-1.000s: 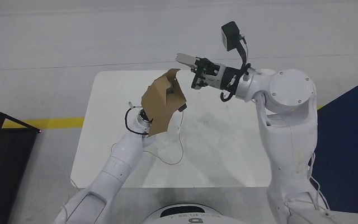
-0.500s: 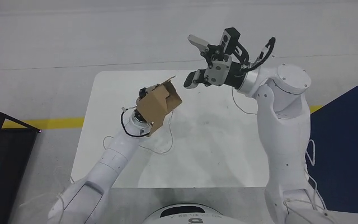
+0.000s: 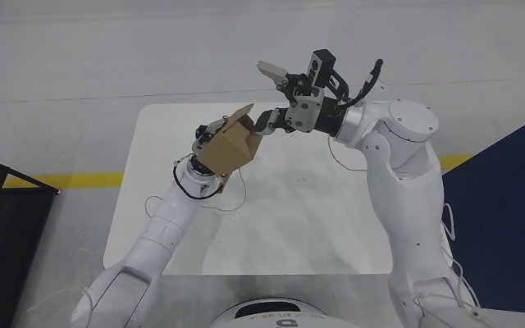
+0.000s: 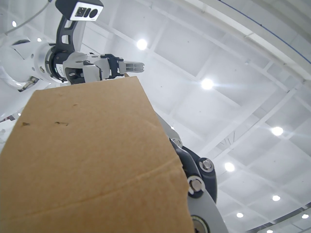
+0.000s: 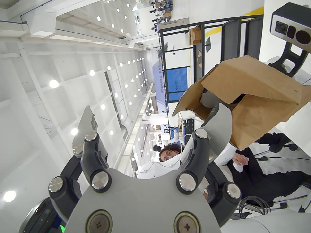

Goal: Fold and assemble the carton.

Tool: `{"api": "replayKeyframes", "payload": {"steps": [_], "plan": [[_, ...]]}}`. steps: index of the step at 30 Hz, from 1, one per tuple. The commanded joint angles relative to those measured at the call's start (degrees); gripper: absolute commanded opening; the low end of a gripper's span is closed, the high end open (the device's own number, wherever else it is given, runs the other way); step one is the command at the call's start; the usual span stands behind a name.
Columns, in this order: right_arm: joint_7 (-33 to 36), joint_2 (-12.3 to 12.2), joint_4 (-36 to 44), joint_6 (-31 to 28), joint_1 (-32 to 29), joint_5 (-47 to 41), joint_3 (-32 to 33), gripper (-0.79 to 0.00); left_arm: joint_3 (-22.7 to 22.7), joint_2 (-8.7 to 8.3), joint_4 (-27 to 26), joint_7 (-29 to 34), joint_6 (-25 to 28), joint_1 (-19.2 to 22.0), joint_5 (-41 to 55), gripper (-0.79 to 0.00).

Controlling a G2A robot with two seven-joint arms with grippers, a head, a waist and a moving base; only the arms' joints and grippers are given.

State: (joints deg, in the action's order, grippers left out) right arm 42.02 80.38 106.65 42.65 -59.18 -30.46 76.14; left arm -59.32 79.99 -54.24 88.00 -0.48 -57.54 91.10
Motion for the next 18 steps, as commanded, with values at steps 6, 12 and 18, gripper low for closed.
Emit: {"api": "replayKeyframes", "payload": {"steps": [6,12,18], "plan": [[-2.05,-0.53,-0.52,-0.36,0.71,0.31,-0.49,-0.148,-0.61,0.22,0.17,0.0,1.92,-0.17,-3.19,-0.785],[-3.51,-1.05,-0.13,0.07,0.4,1.65,-1.82,-0.135,-0.86,0.46,0.32,0.0,1.55,-0.22,-3.98,-0.785],[-5.03,-1.42,0.28,0.94,0.1,1.59,-2.87,-0.151,-0.99,0.67,0.63,0.0,1.16,-0.13,-4.56,-0.785]]}}
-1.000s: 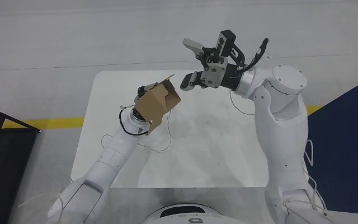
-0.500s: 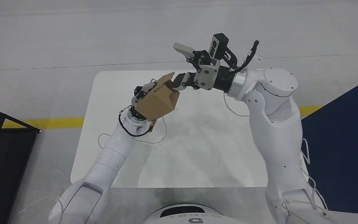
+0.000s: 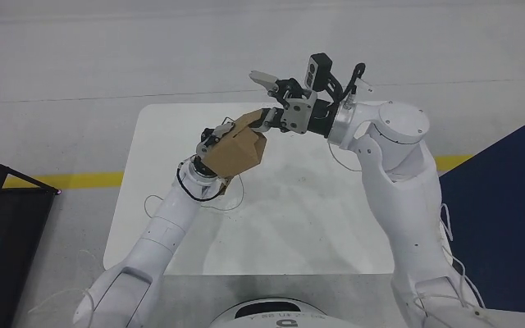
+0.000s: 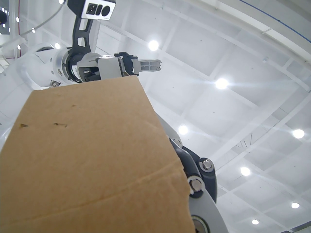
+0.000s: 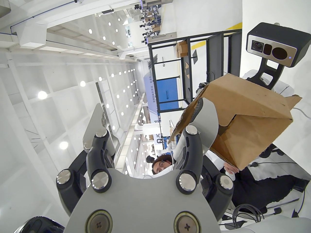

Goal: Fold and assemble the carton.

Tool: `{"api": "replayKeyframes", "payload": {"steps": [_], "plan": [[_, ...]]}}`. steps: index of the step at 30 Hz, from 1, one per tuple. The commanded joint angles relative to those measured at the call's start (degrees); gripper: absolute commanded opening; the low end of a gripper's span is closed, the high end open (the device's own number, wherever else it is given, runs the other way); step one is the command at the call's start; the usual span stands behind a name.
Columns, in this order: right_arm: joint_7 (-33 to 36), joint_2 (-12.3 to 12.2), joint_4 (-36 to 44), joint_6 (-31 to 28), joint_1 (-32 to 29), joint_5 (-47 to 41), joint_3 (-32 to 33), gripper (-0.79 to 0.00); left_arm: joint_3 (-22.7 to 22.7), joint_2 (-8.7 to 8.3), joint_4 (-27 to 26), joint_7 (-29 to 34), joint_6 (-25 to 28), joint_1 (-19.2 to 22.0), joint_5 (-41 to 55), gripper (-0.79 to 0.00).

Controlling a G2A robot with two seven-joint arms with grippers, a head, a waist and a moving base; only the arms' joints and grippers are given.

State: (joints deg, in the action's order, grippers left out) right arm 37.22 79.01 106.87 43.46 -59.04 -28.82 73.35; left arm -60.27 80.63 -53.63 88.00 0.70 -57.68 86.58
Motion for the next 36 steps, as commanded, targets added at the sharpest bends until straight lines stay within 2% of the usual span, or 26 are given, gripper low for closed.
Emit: {"api": "replayKeyframes", "payload": {"steps": [1,7,9,12,16,17,20,23,30,33,36], "plan": [[-0.51,-0.12,0.15,0.3,-0.12,-0.1,-0.19,-0.151,-0.09,0.06,0.05,0.0,-0.04,0.01,-0.08,-0.785],[-1.76,-0.48,0.3,1.43,-0.51,-0.33,-1.21,-0.188,-0.25,0.23,0.2,0.0,-0.01,0.06,-0.58,-0.785],[-2.07,-0.6,0.12,1.88,-0.39,-0.34,-1.58,-0.24,-0.29,0.27,0.26,0.0,-0.08,0.06,-0.76,-0.785],[-2.7,-0.78,-0.18,2.66,-0.01,-0.22,-2.11,-0.268,-0.38,0.34,0.27,0.0,-0.12,0.05,-0.86,-0.785],[-3.5,-1.02,-0.21,4.65,0.68,0.32,-3.2,-0.4,-0.49,0.4,0.36,0.0,-0.2,0.05,-1.1,-0.785],[-3.68,-1.08,-0.09,4.94,0.76,0.33,-3.35,-0.4,-0.52,0.42,0.36,0.0,-0.26,0.05,-1.11,-0.785],[-4.15,-1.33,0.45,5.89,0.73,0.66,-3.57,-0.391,-0.61,0.46,0.39,0.0,-0.3,0.04,-1.19,-0.785],[-4.37,-1.66,1.16,6.67,0.32,0.9,-3.37,-0.345,-0.71,0.52,0.46,0.0,-0.49,0.04,-1.1,-0.785],[-4.33,-2.44,3.04,8.27,-0.58,1.15,-2.97,-0.166,-0.75,0.67,0.84,0.0,-0.74,0.17,-1.3,-0.785],[-4.5,-2.77,4.55,8.0,-0.84,0.46,-1.46,-0.163,-0.81,0.72,0.96,0.0,-0.68,0.2,-1.4,-0.785],[-4.73,-3.1,5.76,7.96,-1.36,-0.3,-0.1,-0.126,-0.86,0.75,1.05,0.0,-0.52,0.24,-1.59,-0.785]]}}
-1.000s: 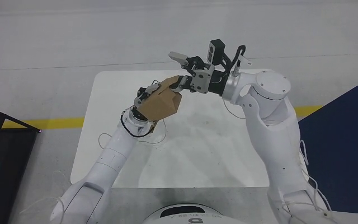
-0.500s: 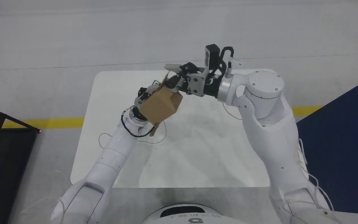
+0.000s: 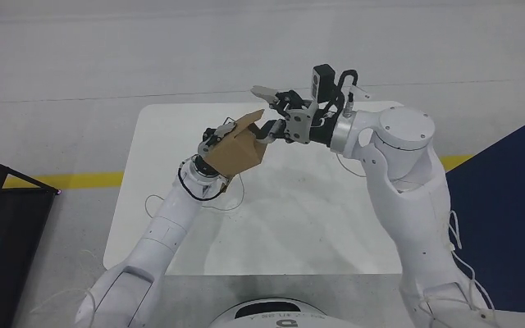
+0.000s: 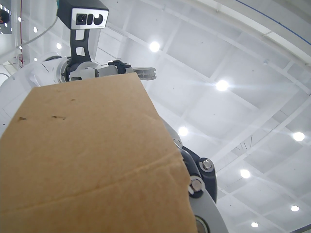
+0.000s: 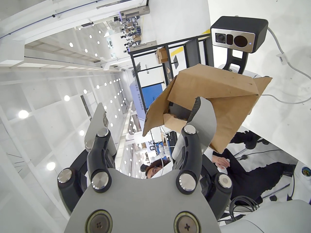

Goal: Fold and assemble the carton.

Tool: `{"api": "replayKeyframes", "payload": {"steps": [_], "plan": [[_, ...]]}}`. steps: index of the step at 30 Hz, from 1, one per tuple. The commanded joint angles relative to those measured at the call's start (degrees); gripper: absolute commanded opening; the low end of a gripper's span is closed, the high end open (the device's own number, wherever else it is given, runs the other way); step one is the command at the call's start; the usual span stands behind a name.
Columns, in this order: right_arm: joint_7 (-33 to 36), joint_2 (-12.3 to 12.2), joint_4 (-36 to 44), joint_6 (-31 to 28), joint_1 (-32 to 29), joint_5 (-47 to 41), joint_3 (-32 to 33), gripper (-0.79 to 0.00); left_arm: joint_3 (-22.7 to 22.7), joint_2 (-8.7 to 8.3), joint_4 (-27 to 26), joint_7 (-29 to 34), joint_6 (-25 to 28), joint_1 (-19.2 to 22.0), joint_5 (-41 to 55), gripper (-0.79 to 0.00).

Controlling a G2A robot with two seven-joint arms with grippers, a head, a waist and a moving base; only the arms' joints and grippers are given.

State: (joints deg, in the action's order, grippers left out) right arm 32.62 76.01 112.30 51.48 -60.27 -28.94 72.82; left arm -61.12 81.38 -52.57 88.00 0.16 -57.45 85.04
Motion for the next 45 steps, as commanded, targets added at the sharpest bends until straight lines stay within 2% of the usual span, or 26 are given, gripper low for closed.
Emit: {"api": "replayKeyframes", "payload": {"steps": [1,2,3,12,17,21,27,28,34,40,45], "plan": [[-0.24,-0.2,0.72,-0.27,-0.35,-0.41,0.93,-0.089,-0.01,0.01,0.0,0.0,0.14,0.04,-0.27,-0.785],[-0.27,-0.31,1.06,-0.44,-0.56,-0.58,1.28,-0.018,-0.02,0.0,0.04,0.0,0.25,0.06,-0.48,-0.785],[-0.31,-0.4,1.48,-0.82,-0.75,-0.86,1.67,0.0,-0.04,0.0,0.04,0.0,0.26,0.06,-0.53,-0.785],[-0.32,-0.43,1.57,-0.89,-0.83,-0.92,1.75,0.0,-0.13,-0.03,0.14,0.0,0.5,0.08,-1.23,-0.785],[-3.31,-0.23,2.16,-5.09,-2.28,-5.03,3.15,-0.003,-0.24,-0.08,0.07,0.0,0.7,0.11,-1.3,-0.785],[-3.88,-0.27,2.57,-5.74,-2.59,-7.08,2.84,-0.102,-0.23,-0.12,0.01,0.0,1.02,0.13,-1.66,-0.785],[-5.35,-0.35,0.73,-4.38,-1.54,-7.51,0.56,-0.151,-0.17,-0.21,0.01,0.0,1.54,0.22,-2.14,-0.785],[-5.69,-0.36,0.53,-4.05,-1.31,-7.56,0.2,-0.182,-0.14,-0.22,0.02,0.0,1.66,0.24,-2.24,-0.785],[-7.69,-0.46,-0.42,-1.81,-0.7,-7.71,-1.69,-0.197,0.14,-0.25,0.41,0.0,1.85,0.43,-2.46,-0.785],[-9.01,-0.65,-0.42,-1.17,-0.56,-7.43,-2.98,-0.249,0.32,-0.28,0.3,0.0,1.96,0.46,-2.34,-0.785],[-9.66,-0.92,-0.29,0.22,-0.28,-6.99,-3.51,-0.388,0.38,-0.33,0.19,0.0,1.87,0.43,-2.19,-0.785]]}}
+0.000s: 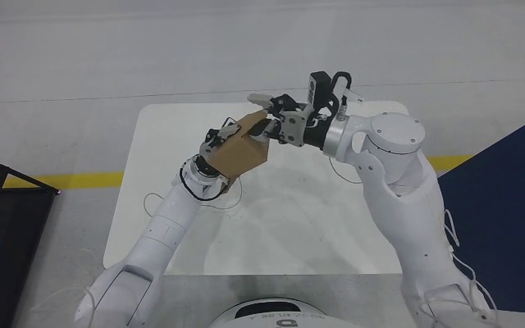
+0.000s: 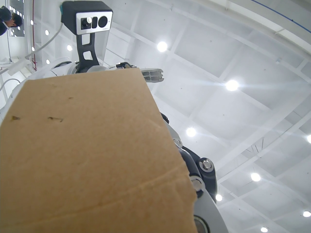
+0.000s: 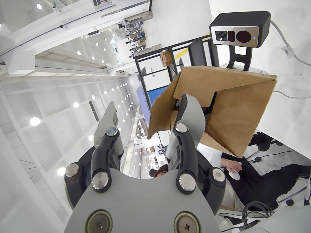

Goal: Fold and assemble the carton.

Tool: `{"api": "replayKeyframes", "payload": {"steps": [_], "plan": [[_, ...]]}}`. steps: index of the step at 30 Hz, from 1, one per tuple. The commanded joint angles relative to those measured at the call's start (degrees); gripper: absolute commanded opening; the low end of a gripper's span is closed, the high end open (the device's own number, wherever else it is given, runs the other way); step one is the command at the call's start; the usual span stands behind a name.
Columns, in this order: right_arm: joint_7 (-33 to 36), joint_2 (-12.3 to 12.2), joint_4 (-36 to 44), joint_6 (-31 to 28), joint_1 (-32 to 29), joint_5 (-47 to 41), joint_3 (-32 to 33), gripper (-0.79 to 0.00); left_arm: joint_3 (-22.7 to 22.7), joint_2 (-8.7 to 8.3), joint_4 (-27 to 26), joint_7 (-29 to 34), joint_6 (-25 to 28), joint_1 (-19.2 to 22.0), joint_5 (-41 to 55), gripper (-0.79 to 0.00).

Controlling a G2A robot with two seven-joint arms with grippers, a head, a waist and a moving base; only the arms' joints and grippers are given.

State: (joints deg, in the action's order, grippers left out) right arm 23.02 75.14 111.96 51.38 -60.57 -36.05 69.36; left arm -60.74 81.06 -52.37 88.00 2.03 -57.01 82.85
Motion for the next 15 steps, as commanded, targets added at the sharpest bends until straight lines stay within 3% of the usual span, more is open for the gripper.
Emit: {"api": "replayKeyframes", "payload": {"steps": [1,5,8,15], "plan": [[-0.16,-0.15,0.24,0.99,0.03,0.46,-0.15,-0.406,-0.04,-0.03,-0.07,0.0,0.04,-0.03,0.09,-0.785],[-0.18,-0.63,1.06,3.4,-0.43,1.17,0.21,-0.486,-0.1,-0.08,-0.28,0.0,-0.06,-0.13,0.29,-0.785],[0.05,-1.1,2.06,5.11,-0.92,2.05,0.86,-0.702,-0.15,-0.1,-0.35,0.0,-0.22,-0.17,0.57,-0.785],[2.21,-2.54,3.36,6.62,-2.26,4.41,1.64,-0.717,-0.38,-0.07,-0.88,0.0,-1.26,-0.41,1.97,-0.785]]}}
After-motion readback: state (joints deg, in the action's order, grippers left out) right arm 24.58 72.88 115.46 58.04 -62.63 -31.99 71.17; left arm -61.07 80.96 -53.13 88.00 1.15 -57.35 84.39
